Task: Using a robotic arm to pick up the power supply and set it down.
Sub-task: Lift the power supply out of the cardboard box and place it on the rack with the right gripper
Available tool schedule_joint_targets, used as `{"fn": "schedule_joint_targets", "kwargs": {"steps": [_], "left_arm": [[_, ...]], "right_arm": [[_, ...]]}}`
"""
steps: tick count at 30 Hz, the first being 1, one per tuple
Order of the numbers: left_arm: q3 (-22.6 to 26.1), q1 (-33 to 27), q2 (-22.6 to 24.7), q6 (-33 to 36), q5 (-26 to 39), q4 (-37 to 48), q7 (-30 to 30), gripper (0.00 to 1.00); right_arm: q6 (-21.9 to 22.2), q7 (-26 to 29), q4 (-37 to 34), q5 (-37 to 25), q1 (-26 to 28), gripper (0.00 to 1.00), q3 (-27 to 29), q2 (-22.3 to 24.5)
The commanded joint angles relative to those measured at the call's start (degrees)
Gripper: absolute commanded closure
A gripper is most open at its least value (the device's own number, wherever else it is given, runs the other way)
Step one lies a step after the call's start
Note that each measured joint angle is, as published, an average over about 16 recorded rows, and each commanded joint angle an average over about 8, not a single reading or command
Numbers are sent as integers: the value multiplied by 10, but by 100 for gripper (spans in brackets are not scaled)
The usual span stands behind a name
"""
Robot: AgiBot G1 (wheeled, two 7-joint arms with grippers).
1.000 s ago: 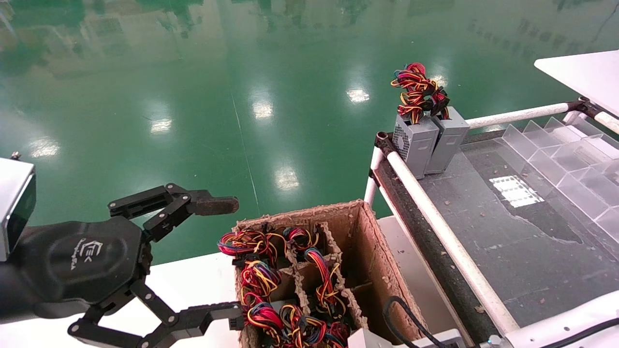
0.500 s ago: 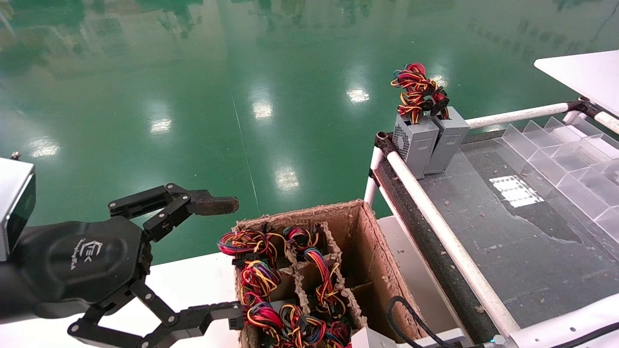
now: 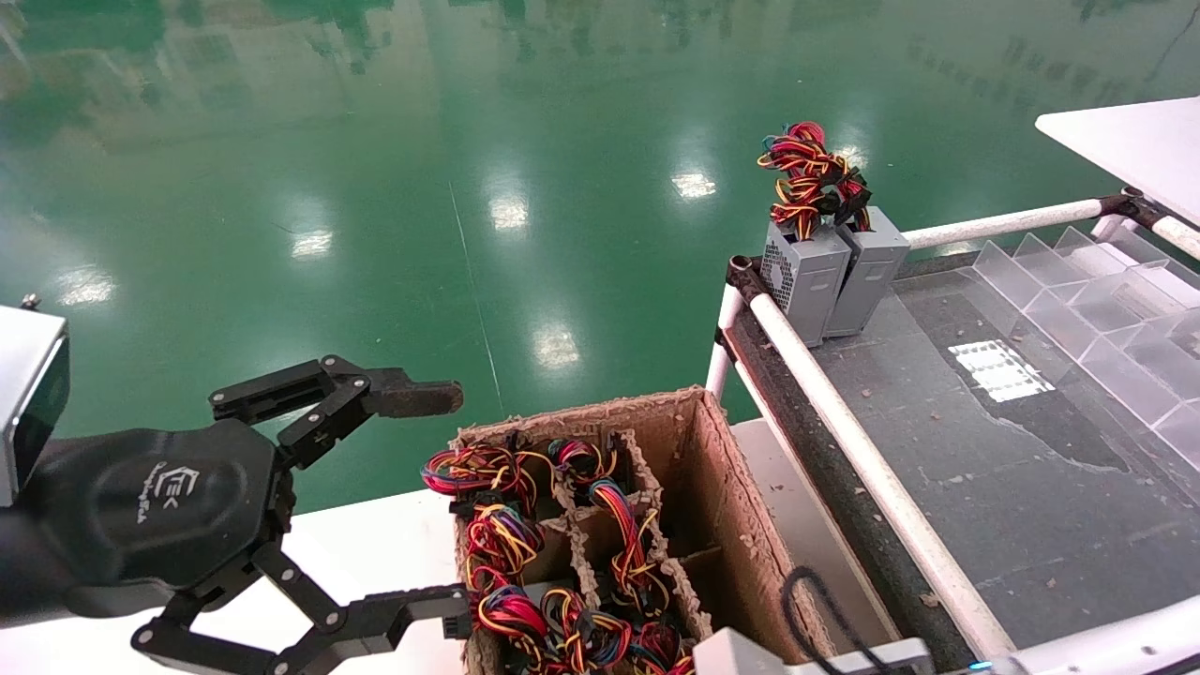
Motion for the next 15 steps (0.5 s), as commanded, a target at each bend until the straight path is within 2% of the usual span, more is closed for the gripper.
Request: {"fn": "schedule_joint_targets", "kwargs": {"steps": [1,15], "left_arm": [[0,0,0,0,0,0,0,0],[0,0,0,0,0,0,0,0]], "right_arm": [[-6,-1,4,17,-2,100,7,4],[19,2,74,128,-20,100,81,79]]}}
